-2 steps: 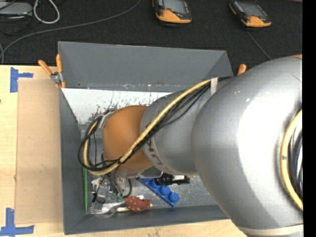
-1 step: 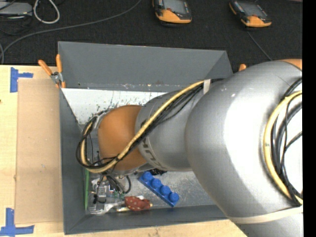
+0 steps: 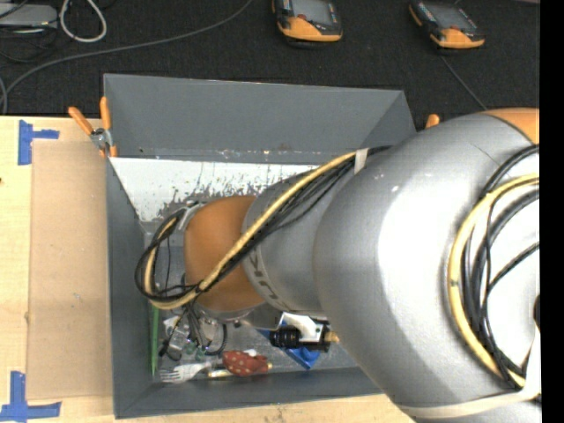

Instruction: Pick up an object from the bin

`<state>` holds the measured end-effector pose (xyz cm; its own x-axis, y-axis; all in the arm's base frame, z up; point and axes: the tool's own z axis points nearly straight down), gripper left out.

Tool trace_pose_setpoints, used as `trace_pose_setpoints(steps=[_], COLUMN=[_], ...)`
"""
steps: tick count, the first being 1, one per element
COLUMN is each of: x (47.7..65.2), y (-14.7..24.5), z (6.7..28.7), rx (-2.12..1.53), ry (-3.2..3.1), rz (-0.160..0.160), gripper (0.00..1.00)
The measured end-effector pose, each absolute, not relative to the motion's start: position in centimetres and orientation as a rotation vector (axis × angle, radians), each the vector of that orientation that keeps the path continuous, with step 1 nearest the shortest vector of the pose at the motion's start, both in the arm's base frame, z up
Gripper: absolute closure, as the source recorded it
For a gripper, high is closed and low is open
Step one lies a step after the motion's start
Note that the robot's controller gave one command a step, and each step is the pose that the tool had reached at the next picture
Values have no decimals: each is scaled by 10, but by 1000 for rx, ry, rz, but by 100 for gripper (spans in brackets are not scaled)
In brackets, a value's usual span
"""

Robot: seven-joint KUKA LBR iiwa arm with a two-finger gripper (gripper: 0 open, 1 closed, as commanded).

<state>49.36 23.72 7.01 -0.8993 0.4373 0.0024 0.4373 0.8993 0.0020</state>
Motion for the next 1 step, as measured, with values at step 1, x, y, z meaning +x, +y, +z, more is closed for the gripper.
trace_pose_setpoints(steps=[1], x=[504], y=[243], z=[71], rx=[-178], ry=[-3134], rz=[-4], gripper=[100])
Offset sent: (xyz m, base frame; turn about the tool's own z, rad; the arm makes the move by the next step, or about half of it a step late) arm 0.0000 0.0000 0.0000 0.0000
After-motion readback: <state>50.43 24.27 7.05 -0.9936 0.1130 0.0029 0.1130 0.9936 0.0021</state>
